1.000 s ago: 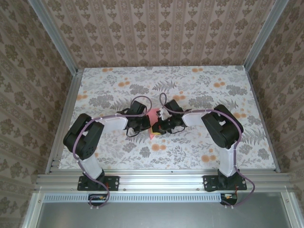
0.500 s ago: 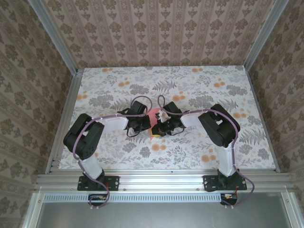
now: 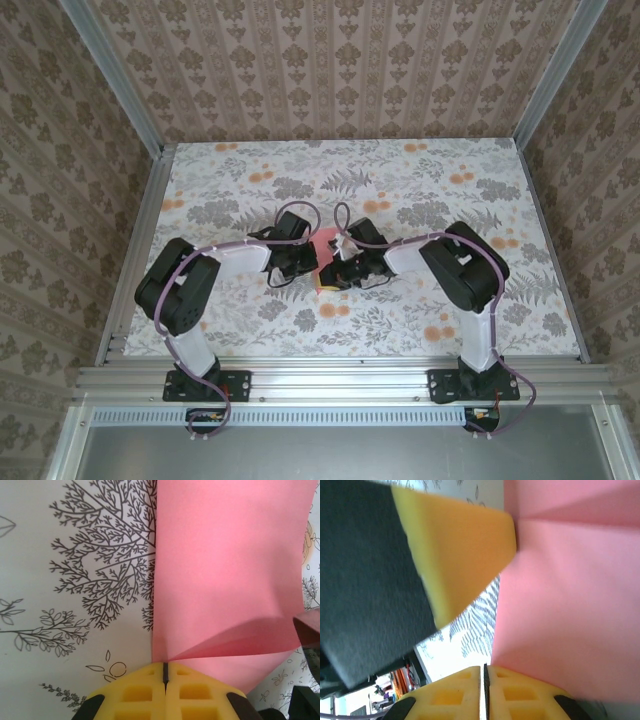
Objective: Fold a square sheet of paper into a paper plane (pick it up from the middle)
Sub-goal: Third fold the triangle at the center of the table.
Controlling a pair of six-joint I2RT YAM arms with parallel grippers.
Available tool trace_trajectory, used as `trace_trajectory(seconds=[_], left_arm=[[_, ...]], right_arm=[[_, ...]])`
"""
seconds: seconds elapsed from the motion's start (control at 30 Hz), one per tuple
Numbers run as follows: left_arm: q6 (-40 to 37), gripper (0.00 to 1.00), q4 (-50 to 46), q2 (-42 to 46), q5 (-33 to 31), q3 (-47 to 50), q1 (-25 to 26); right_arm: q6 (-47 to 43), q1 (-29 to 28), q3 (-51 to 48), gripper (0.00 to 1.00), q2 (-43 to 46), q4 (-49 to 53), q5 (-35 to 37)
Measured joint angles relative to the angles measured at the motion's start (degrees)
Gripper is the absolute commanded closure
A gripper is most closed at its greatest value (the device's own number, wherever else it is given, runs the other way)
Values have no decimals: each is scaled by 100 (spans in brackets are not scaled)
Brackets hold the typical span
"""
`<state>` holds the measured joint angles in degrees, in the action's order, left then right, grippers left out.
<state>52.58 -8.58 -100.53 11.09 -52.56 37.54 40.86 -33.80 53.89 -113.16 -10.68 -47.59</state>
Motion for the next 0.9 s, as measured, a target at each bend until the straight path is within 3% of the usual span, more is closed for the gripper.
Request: trace_trajectory(seconds=[0.27, 0.9], left_arm=[[15, 100, 2, -15, 63, -15, -35], [48, 96, 328, -142, 605, 11, -271]], right_arm=[[-98, 0, -286, 84, 409, 0, 201], [-365, -114, -160, 84, 238, 111, 415]])
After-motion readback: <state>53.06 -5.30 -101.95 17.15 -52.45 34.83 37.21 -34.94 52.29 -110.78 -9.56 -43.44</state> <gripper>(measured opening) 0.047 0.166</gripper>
